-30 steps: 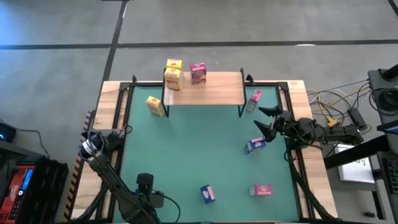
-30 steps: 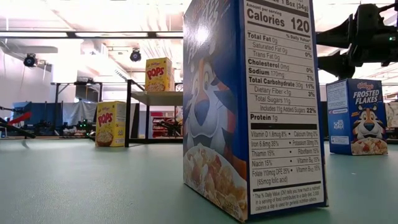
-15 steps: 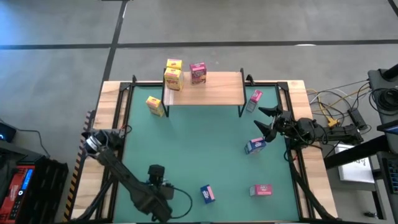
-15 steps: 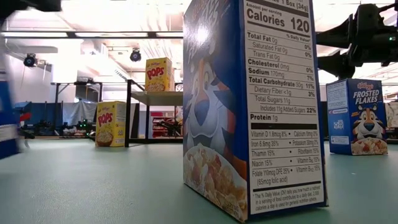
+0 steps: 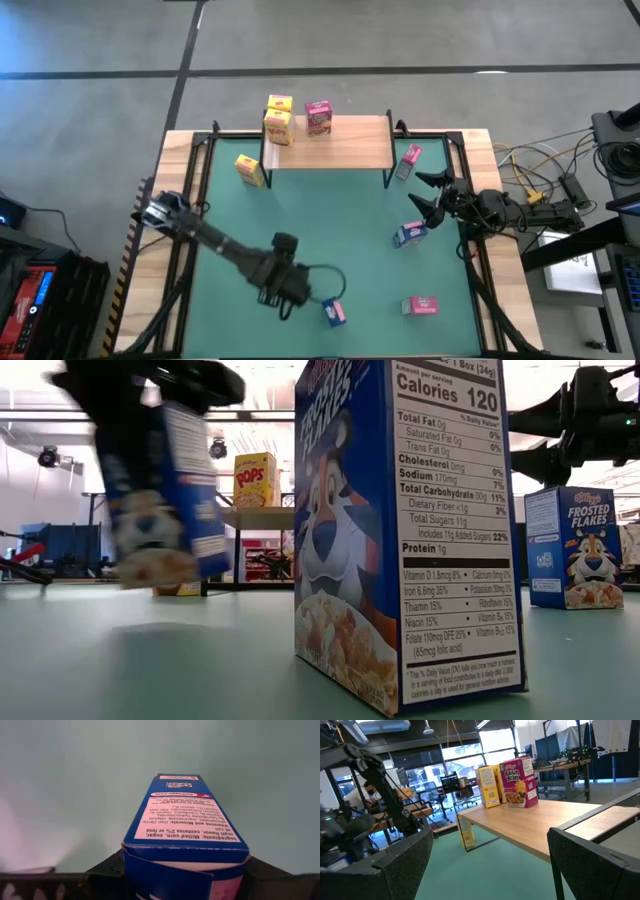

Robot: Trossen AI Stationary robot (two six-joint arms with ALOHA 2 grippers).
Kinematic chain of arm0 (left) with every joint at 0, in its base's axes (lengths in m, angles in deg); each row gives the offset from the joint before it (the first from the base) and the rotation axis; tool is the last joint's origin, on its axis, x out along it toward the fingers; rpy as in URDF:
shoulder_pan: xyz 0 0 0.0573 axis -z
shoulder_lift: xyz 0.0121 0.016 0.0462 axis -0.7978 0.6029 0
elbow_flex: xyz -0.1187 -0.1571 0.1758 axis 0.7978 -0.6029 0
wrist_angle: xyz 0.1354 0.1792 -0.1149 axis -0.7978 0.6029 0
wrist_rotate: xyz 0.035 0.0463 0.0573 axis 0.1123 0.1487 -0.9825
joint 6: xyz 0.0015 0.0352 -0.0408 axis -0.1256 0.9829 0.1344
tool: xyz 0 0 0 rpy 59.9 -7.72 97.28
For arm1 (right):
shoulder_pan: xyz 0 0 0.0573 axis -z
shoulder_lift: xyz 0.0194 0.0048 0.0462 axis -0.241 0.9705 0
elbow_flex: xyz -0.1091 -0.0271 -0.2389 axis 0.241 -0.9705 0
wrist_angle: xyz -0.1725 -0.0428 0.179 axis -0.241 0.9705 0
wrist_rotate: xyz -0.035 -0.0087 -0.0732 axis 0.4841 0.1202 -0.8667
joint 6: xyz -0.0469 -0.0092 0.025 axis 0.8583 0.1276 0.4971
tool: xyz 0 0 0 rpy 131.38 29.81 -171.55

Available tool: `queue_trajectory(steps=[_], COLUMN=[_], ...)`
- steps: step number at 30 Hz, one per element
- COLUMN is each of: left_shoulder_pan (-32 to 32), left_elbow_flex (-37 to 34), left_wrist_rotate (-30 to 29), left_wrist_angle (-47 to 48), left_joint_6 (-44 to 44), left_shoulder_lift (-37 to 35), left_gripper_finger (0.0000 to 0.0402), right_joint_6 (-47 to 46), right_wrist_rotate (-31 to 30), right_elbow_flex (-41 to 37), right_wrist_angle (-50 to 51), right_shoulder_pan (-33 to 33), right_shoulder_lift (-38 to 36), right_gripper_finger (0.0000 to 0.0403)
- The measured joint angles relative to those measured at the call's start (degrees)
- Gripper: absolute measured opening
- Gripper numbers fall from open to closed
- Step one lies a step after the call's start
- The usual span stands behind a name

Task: Stack cereal on shelf
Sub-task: Move the left blue cereal box on the table

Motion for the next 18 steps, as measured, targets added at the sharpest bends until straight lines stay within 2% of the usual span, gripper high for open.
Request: queue_trajectory(steps=[18], left_shoulder_pan=[-24.4], left_elbow_flex=[0.0], left_wrist_rotate=[0.2], left_wrist_angle=[-8.1], left_joint_6=[33.5], left_shoulder_lift=[-1.1], left_gripper_finger=[0.0164], right_joint_6=[0.0], right_wrist_rotate=[0.0], right_elbow_flex=[0.0], right_wrist_angle=[0.0], right_shoulder_pan=[0.0], right_shoulder_lift=[0.0], right_gripper_finger=[0.0384])
